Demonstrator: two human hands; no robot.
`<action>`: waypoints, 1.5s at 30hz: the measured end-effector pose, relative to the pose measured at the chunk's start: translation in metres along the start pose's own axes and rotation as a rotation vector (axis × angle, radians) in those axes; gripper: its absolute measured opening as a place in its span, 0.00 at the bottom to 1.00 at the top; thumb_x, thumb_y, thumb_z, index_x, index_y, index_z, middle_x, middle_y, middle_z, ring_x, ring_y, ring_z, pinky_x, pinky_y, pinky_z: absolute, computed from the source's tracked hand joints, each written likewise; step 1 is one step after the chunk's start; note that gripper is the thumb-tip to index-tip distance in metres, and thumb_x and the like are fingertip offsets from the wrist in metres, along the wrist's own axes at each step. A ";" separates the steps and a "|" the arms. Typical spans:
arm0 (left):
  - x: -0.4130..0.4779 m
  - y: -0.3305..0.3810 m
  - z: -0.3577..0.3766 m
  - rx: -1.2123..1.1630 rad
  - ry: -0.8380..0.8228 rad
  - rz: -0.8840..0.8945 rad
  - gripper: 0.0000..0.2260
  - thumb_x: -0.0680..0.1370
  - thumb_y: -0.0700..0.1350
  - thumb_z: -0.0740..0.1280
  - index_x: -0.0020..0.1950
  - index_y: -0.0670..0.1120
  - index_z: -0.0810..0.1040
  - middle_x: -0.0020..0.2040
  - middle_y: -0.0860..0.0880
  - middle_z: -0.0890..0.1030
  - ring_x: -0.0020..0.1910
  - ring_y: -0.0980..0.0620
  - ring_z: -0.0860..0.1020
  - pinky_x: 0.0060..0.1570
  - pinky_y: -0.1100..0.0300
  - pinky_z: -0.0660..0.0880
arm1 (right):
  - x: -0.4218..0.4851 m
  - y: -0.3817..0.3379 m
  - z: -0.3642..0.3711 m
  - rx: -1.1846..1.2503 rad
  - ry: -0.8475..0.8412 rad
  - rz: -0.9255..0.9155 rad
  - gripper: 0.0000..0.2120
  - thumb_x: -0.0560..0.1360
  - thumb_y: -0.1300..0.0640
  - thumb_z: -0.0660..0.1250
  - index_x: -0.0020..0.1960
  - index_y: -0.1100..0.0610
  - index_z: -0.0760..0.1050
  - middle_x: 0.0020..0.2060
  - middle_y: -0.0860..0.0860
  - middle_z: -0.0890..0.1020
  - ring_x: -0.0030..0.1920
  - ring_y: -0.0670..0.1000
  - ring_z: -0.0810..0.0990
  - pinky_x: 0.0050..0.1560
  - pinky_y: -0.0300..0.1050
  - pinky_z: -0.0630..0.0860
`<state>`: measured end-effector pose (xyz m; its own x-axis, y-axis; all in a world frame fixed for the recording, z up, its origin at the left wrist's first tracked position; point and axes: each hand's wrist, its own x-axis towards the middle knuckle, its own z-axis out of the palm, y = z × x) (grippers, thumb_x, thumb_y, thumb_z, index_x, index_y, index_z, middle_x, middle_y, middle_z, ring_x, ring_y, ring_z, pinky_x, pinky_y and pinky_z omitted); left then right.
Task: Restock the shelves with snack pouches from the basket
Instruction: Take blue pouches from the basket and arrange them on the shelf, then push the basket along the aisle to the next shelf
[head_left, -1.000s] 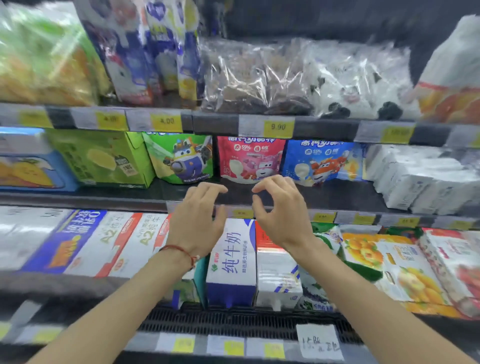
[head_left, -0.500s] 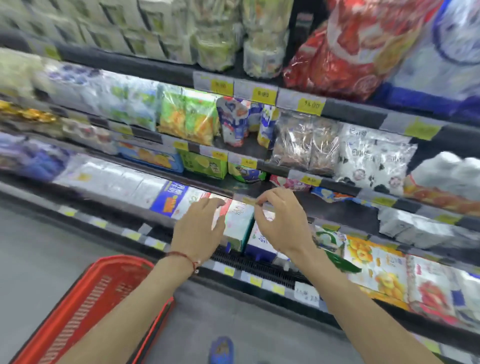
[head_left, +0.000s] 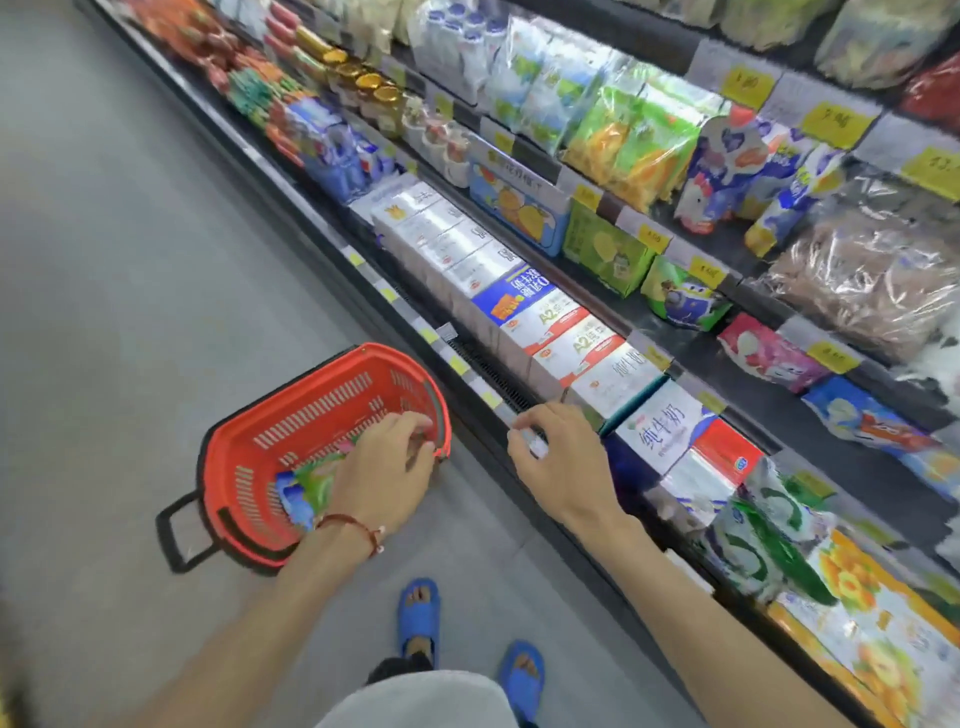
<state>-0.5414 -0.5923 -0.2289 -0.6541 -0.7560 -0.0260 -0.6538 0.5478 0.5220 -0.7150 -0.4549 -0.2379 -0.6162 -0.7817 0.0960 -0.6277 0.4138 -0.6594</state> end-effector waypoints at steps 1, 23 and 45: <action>-0.008 -0.014 -0.004 0.004 0.007 -0.026 0.09 0.78 0.49 0.65 0.58 0.54 0.77 0.54 0.55 0.78 0.51 0.52 0.77 0.50 0.54 0.76 | -0.002 -0.006 0.012 -0.013 -0.034 -0.011 0.06 0.78 0.51 0.68 0.50 0.51 0.81 0.48 0.45 0.81 0.52 0.48 0.75 0.48 0.44 0.73; 0.075 -0.297 -0.129 0.020 -0.227 -0.031 0.09 0.79 0.46 0.63 0.58 0.51 0.77 0.55 0.53 0.80 0.55 0.51 0.78 0.53 0.54 0.76 | 0.037 -0.185 0.261 0.082 -0.027 0.399 0.05 0.77 0.54 0.67 0.48 0.52 0.82 0.46 0.44 0.82 0.49 0.46 0.78 0.51 0.45 0.76; 0.180 -0.392 -0.066 0.196 -0.575 0.357 0.12 0.78 0.46 0.62 0.61 0.50 0.75 0.57 0.49 0.79 0.57 0.46 0.77 0.51 0.48 0.76 | 0.026 -0.189 0.393 0.010 0.172 0.887 0.06 0.76 0.54 0.66 0.52 0.53 0.79 0.47 0.48 0.79 0.52 0.51 0.76 0.48 0.44 0.70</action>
<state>-0.3776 -0.9669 -0.3823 -0.9034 -0.2380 -0.3565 -0.3827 0.8226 0.4206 -0.4257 -0.7367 -0.4036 -0.9351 -0.0962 -0.3411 0.1158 0.8266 -0.5508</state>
